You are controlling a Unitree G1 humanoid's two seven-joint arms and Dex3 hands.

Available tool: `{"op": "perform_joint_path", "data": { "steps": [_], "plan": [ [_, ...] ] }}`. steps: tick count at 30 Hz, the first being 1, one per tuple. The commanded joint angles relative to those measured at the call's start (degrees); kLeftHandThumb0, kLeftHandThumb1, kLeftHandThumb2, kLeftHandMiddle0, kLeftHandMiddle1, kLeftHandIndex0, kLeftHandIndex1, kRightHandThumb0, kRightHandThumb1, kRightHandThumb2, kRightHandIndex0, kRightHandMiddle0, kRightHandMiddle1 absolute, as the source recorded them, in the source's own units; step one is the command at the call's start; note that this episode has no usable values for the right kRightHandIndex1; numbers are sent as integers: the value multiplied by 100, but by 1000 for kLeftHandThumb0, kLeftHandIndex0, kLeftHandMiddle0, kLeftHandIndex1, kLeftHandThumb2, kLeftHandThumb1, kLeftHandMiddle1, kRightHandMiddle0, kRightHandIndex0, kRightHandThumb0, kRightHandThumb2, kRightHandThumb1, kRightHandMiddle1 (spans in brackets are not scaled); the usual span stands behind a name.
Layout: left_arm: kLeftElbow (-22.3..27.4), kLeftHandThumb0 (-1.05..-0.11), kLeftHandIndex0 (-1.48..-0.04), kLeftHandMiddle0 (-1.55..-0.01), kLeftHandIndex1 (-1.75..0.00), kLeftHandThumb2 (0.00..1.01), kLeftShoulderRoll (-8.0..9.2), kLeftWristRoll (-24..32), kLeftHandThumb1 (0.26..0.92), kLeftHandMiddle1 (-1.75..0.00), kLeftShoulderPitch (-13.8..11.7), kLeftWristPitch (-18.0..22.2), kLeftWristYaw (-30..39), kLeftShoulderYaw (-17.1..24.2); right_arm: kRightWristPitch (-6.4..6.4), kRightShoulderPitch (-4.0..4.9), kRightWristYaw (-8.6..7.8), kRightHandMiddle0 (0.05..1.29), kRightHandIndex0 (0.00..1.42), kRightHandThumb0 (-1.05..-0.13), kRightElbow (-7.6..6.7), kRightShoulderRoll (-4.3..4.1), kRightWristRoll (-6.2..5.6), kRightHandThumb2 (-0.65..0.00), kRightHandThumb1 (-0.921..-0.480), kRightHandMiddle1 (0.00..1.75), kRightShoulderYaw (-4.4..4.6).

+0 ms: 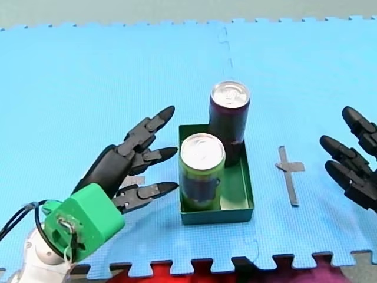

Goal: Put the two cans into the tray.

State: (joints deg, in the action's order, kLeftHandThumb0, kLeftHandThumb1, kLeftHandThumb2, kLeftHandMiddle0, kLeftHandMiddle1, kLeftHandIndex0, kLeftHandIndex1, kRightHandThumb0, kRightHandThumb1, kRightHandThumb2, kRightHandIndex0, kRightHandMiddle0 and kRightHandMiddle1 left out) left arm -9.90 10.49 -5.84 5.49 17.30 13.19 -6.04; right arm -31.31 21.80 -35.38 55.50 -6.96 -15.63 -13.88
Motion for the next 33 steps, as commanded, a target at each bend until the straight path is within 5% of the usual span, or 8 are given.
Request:
{"op": "perform_joint_path", "data": {
  "steps": [1, 7, 12, 19, 23, 30, 33],
  "plan": [
    [-44, -1048, -110, -379, 0, 2, 78, 0, 877, -12, -47, 47, -40, 72, -62, 31, -16, 206, 292, -1048, 41, -56, -6, -325, -921, 2, -23],
    [-228, -1048, -119, -446, -4, 11, 143, 8, 901, -41, -195, 102, -265, 307, -98, 72, -20, 208, 294, -1048, 101, -62, 6, -324, -921, 3, -29],
    [-1133, -1048, -170, -552, -25, 46, 136, 190, 920, -76, -129, 807, -512, 622, -89, 112, -3, 207, 293, -1048, 137, -53, 27, -323, -921, 2, -14],
    [-2135, -1048, -520, -702, -50, 324, -70, -106, 921, -51, 104, 1734, -1542, 886, -168, 183, 19, 205, 290, -1048, 212, -39, 113, -326, -921, 0, 43],
    [-2587, -1044, -630, -729, -51, 466, -136, 72, 921, -38, 170, 2147, -1630, 973, -327, 226, 9, 202, 286, -1048, 285, -68, 251, -330, -921, 0, 130],
    [-2665, -1018, -653, -727, -32, 463, -304, 583, 921, -22, 83, 2236, -1363, 1117, -624, 253, 128, 199, 277, -1048, 363, -60, 478, -342, -921, 0, 247],
    [-2838, -1018, -544, -664, -5, 471, -324, 639, 921, -4, 0, 2474, -1374, 1220, -750, 239, 274, 200, 275, -1048, 361, -64, 608, -348, -921, 1, 309]
  ]
}}
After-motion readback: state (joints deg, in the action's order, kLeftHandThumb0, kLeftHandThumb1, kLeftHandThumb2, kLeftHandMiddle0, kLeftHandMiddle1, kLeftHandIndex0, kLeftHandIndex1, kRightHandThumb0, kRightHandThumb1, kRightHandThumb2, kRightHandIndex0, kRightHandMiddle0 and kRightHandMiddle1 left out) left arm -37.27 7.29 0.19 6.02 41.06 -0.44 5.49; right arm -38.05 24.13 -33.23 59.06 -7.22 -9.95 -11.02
